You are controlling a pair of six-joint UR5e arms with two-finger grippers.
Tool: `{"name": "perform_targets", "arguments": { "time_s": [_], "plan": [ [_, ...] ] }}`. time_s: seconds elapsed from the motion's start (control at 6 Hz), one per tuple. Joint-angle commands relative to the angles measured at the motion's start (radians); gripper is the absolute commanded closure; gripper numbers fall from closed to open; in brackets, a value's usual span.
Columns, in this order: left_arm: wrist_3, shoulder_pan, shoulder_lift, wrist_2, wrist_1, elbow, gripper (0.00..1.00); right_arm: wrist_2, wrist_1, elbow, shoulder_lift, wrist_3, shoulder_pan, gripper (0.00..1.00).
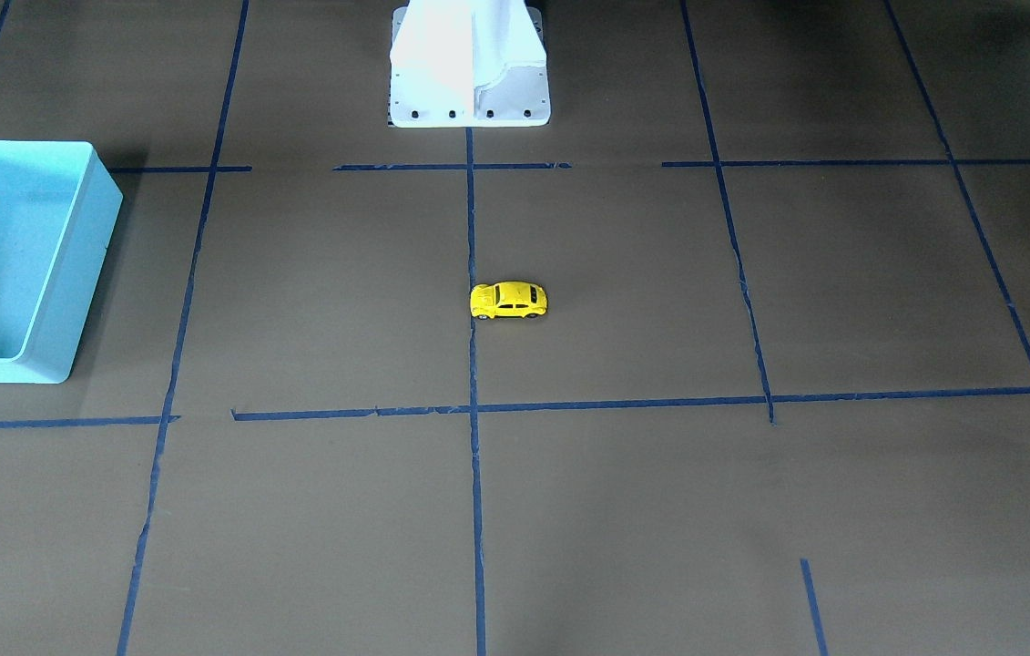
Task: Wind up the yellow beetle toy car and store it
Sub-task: 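Reach the open left gripper toward the yellow beetle toy car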
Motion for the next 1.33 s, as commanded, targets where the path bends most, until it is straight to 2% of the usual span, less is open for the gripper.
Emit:
{"name": "perform_targets", "arguments": {
  "time_s": [0.0, 0.17, 0.33, 0.5, 0.67, 0.83, 1.0, 1.17],
  "plan": [
    [0.094, 0.102, -0.111, 0.015, -0.011, -0.025, 0.0, 0.0, 0.0, -0.001, 0.0, 0.0, 0.0, 0.0],
    [0.182, 0.165, -0.184, 0.108, -0.021, -0.044, 0.0, 0.0, 0.0, -0.001, 0.002, 0.0, 0.0, 0.0],
    [0.193, 0.271, -0.195, 0.117, -0.024, -0.091, 0.0, 0.0, 0.0, -0.002, 0.002, 0.0, 0.0, 0.0],
    [0.212, 0.41, -0.265, 0.117, -0.059, -0.068, 0.0, 0.0, 0.0, -0.001, 0.002, 0.0, 0.0, 0.0],
    [0.216, 0.534, -0.283, 0.127, -0.158, -0.064, 0.0, 0.0, 0.0, -0.002, 0.002, 0.0, 0.0, 0.0],
    [0.218, 0.564, -0.295, 0.152, -0.208, -0.068, 0.0, 0.0, 0.0, -0.002, 0.002, 0.0, 0.0, 0.0],
    [0.236, 0.647, -0.307, 0.21, -0.313, -0.055, 0.0, 0.0, 0.0, -0.005, 0.002, -0.002, 0.0, 0.0],
    [0.236, 0.698, -0.324, 0.317, -0.331, -0.054, 0.0, 0.0, 0.0, -0.005, 0.002, -0.003, 0.0, 0.0]
  ]
}}
